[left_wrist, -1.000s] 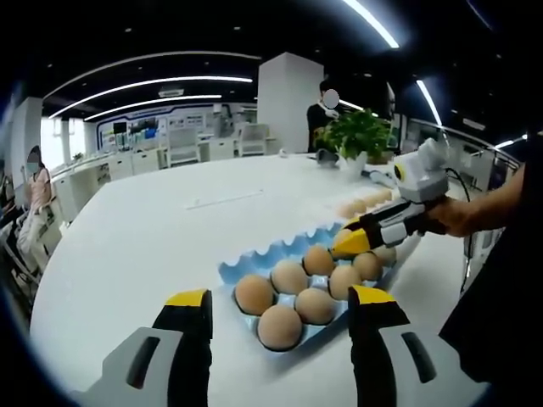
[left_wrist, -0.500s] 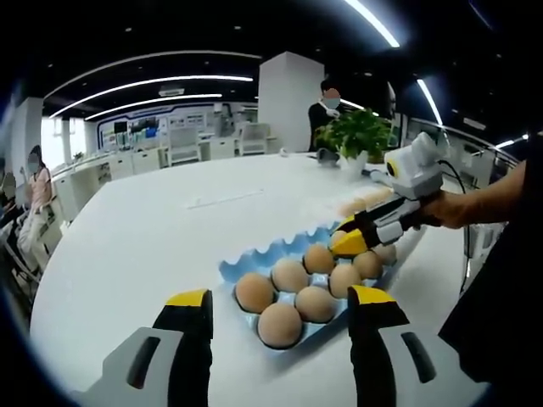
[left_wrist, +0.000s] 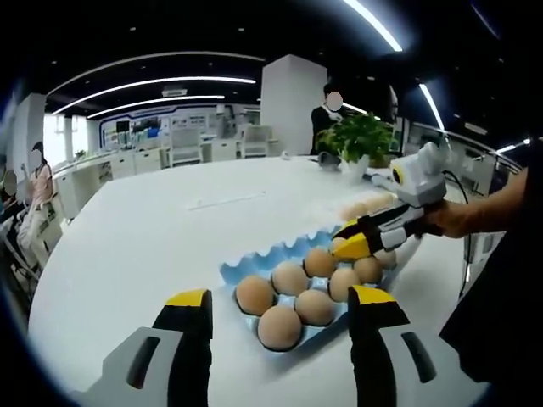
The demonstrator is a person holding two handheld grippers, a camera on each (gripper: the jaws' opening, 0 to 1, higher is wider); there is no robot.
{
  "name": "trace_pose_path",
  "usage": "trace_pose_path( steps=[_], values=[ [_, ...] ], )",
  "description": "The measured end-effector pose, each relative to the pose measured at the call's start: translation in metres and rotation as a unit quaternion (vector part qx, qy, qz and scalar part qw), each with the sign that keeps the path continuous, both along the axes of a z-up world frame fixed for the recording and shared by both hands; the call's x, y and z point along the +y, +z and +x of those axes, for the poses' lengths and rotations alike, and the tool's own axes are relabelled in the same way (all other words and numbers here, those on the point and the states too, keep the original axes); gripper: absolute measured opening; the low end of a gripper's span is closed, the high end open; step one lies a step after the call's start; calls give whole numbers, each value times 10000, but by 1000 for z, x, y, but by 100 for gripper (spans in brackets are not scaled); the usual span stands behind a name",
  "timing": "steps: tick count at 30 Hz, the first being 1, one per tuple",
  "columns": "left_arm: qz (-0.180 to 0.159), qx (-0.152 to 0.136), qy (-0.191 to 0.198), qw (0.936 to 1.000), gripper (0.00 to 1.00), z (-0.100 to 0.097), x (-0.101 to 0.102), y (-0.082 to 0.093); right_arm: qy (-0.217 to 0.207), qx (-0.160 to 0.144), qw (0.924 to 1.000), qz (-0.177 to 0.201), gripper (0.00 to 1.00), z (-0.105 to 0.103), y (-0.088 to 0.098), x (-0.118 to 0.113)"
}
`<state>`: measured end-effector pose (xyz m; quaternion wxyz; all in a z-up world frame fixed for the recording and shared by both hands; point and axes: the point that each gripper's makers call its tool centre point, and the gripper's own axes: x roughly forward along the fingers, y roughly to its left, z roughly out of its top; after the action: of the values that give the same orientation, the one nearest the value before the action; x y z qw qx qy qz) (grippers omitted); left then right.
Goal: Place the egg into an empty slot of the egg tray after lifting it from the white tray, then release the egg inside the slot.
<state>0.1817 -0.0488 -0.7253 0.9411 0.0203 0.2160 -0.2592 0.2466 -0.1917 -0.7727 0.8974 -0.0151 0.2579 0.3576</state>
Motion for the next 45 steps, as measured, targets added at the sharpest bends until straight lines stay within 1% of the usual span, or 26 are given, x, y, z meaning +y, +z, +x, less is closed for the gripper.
trace_pose_path(
  steps=[2,7,9,10,11,12,16,20,22,25,27,28,29,30,31,32,33,34,35,36,38,40,42,43,45],
  values=[
    [-22,8,0,10000,66,0,0,0,-113,68,9999,102,31,1,0,-4],
    [-21,4,11,10000,66,0,1,0,-208,-22,9995,221,31,0,5,-11],
    [-8,9,1,10000,66,0,0,0,-272,-49,9989,387,32,0,10,-13],
    [-3,14,-10,10000,66,0,0,0,-277,-80,9981,541,32,0,14,-12],
    [0,15,-11,10000,66,0,-1,0,-319,-53,9974,639,32,-1,16,-14],
    [2,9,-16,10000,66,0,-1,0,-375,-62,9970,669,32,0,17,-17],
    [-7,2,-20,10000,66,0,-1,1,-579,-164,9962,624,31,1,17,-34],
    [-5,0,-29,10000,66,0,-2,0,-870,-185,9942,610,31,0,16,-55],
    [-2,4,-39,10000,66,1,-2,0,-980,-149,9932,610,31,0,15,-65],
    [4,-13,-80,10000,65,1,-5,1,-1137,-184,9918,556,30,0,15,-79],
    [5,-37,-86,10000,65,2,-6,2,-1450,-243,9879,503,30,3,16,-100],
    [-8,-28,-91,10000,65,2,-6,2,-1658,-356,9845,456,30,5,18,-112],
    [-12,-25,-84,10000,65,2,-6,2,-2065,-477,9762,463,29,9,22,-132],
    [-8,-33,-73,10000,65,2,-5,2,-2166,-478,9739,488,29,10,22,-138],
    [-11,-24,-70,10000,65,2,-5,2,-2461,-520,9664,525,29,11,25,-157],
    [-17,-17,-76,10000,65,2,-5,2,-2726,-650,9588,463,29,13,28,-175],
    [0,-18,-71,10000,65,2,-4,2,-2983,-873,9502,213,29,15,33,-200],
    [21,-11,-74,10000,65,1,-4,1,-3136,-1010,9442,15,29,15,36,-216],
    [32,-3,-68,10000,65,1,-4,1,-3425,-1139,9323,-239,28,14,39,-240],
    [29,-10,-54,10000,65,2,-4,1,-3564,-1171,9266,-271,28,14,41,-252],
    [5,-3,-63,10000,65,2,-4,1,-3955,-1115,9115,-192,28,12,41,-280],
    [16,-7,-65,10000,65,3,-5,1,-4253,-1029,8989,-215,28,10,36,-304],
    [-3,-1,-90,10000,65,3,-6,1,-4463,-962,8893,-243,28,10,32,-319],
    [19,-9,-101,9999,65,3,-7,2,-4538,-934,8859,-224,28,12,25,-334],
    [40,-18,-79,10000,66,3,-6,2,-4634,-968,8798,-438,28,11,22,-346]
  ],
)
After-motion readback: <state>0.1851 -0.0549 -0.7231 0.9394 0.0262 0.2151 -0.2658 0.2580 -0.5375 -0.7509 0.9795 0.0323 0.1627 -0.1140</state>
